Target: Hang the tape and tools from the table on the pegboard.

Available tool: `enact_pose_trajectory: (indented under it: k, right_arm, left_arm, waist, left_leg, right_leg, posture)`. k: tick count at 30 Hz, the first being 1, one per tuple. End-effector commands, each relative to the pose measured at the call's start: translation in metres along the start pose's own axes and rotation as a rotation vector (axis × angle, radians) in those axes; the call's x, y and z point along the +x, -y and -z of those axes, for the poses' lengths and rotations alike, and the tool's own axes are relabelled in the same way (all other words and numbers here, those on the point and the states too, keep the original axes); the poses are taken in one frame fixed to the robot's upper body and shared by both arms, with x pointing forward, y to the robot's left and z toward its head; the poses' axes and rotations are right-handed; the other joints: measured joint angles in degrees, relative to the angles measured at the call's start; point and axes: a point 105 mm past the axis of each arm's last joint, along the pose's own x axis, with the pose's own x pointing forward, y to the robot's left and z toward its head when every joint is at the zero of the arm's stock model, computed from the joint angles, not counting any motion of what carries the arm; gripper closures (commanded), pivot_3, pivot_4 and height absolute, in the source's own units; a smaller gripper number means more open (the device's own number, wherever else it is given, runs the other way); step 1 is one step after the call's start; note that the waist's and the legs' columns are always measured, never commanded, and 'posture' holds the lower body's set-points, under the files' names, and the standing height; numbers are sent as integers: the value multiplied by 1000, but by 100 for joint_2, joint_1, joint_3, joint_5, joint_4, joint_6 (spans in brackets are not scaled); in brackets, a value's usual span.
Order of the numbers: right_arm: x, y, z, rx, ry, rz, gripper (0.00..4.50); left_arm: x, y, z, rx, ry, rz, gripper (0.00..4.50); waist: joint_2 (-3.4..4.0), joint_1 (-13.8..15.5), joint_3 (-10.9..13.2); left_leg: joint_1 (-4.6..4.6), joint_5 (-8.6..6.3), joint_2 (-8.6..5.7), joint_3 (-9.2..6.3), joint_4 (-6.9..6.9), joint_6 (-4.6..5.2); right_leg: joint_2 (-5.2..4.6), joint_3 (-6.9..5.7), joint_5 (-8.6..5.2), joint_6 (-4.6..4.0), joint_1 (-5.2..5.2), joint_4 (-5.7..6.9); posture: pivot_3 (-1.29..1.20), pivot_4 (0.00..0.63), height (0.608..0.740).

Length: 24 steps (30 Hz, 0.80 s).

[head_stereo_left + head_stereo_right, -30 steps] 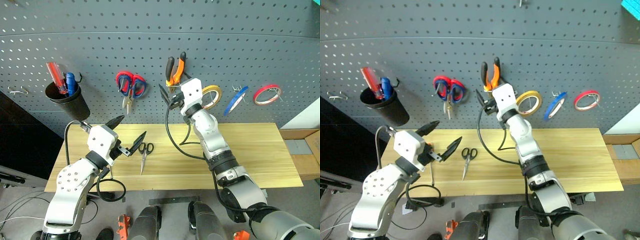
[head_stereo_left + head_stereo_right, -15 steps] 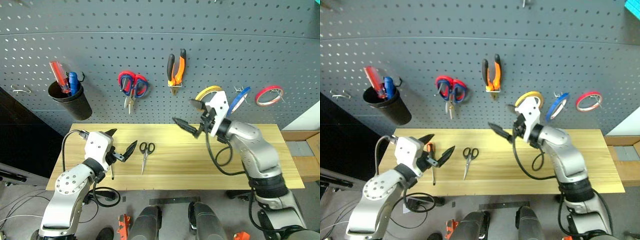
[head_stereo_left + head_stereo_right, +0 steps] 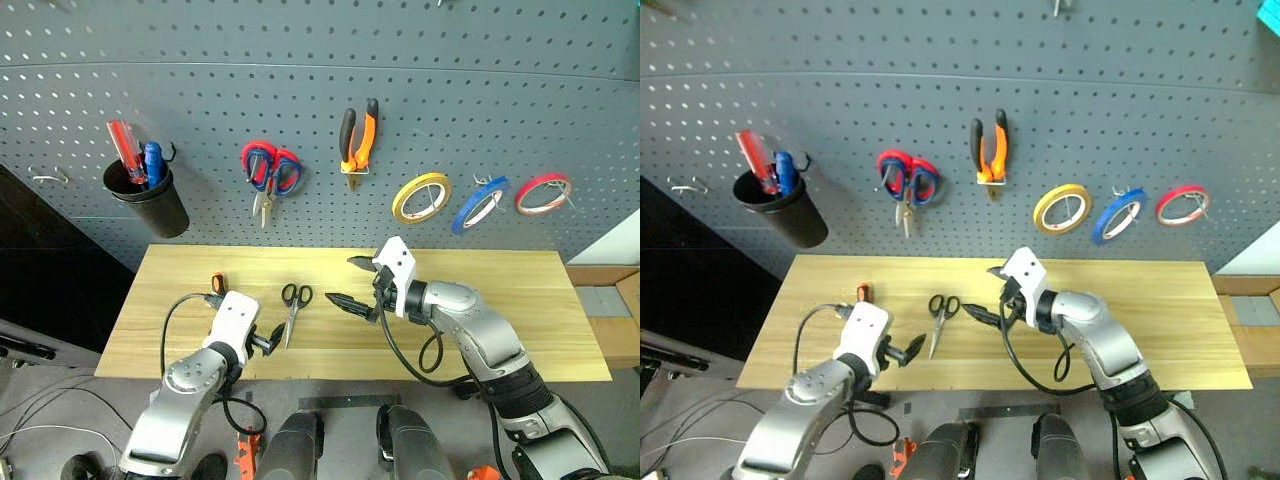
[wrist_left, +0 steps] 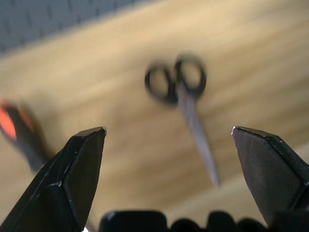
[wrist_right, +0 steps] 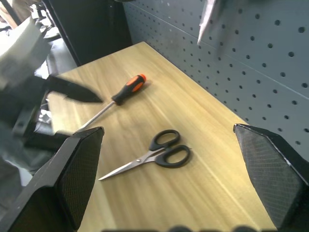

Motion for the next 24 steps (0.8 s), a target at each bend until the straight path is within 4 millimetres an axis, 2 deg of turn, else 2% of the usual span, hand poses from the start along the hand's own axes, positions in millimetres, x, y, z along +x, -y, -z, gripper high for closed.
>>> enact_pose_trajectory:
  k: [1,4,15,21,24]
  right_arm:
    - [-1,3,-9,-44,33,3,32]
    - [-1,3,-4,-53,17,2,32]
    - [-5,3,2,-60,-15,10,32]
    - [-13,2,4,-42,-37,27,32]
    - [-16,-1,6,-31,-50,28,0]
  left_arm:
    - [11,7,0,-52,-15,-36,0]
    - [23,11,-1,-116,-22,-67,0]
    - [62,22,-2,-117,-83,-104,0]
    - [78,41,-4,-134,-158,-46,0]
    - [84,41,-4,-156,-189,-67,567]
  waist:
    - [0,26,0]
    - [-4,62,3]
    - [-16,122,13]
    - [-26,114,35]
    - [-29,109,41]
  left_leg:
    - [0,-1,0,-2,0,2]
    - [1,-3,-1,-5,2,6]
    - [-2,2,-1,-3,0,-4]
    - [-4,1,-1,-3,0,-3]
    - [-4,-2,0,-4,0,2]
  right_leg:
    - [0,0,0,0,2,-1]
    - [-1,-3,0,2,5,0]
    - [-1,-3,-1,2,1,-3]
    - [-4,-2,-2,4,2,-4]
    - [-5,-2,-3,5,3,-5]
  posture:
    - [179,267,740]
    - [176,270,740]
    - [135,285,740]
    - [94,315,740]
    - [87,322,740]
